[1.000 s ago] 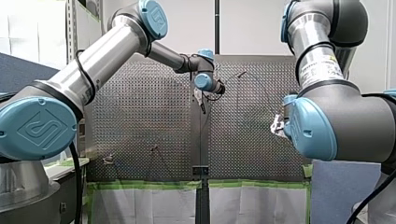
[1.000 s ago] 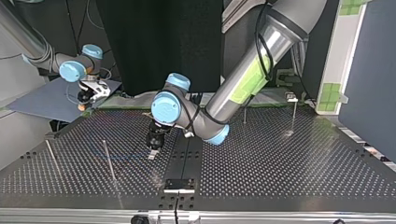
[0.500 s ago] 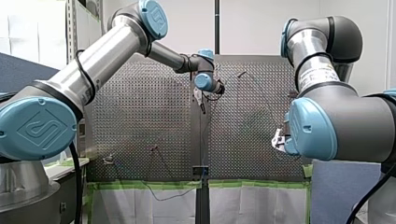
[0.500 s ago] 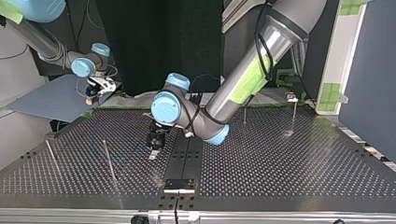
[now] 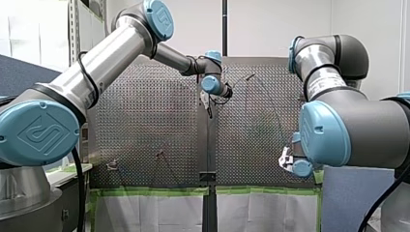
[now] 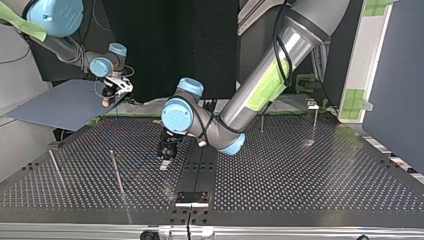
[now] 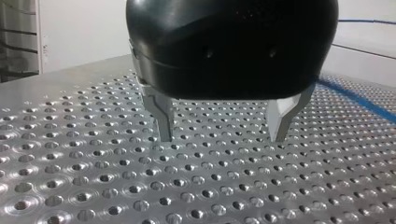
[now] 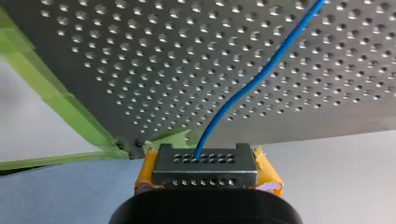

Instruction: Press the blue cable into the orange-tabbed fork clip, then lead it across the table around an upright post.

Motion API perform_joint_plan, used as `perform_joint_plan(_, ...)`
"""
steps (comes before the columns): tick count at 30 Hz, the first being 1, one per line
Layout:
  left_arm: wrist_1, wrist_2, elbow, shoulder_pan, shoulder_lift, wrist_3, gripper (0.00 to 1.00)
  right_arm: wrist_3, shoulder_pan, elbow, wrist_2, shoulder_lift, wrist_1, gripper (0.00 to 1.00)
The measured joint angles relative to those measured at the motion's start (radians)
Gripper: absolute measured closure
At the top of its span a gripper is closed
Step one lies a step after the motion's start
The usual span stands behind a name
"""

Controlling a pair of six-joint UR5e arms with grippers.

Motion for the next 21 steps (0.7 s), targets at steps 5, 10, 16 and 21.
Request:
perform_joint_plan(5, -0.021, 0.000, 0.000, -0.003, 0.000, 0.019, 0.02, 0.002, 0.005, 0.000, -0.001, 0.038, -0.033, 1.00)
perform_joint_plan(10, -0.025, 0.000, 0.000, -0.004, 0.000, 0.027, 0.02, 0.004, 0.007, 0.000, -0.001, 0.082, -0.043, 1.00)
perform_joint_plan(16, -0.025, 0.000, 0.000, -0.004, 0.000, 0.028, 0.02, 0.006, 0.008, -0.001, -0.001, 0.136, -0.047, 1.00)
perform_joint_plan(21, -0.025, 0.000, -0.001, -0.004, 0.000, 0.028, 0.02, 0.007, 0.009, -0.001, -0.006, 0.178, -0.050, 1.00)
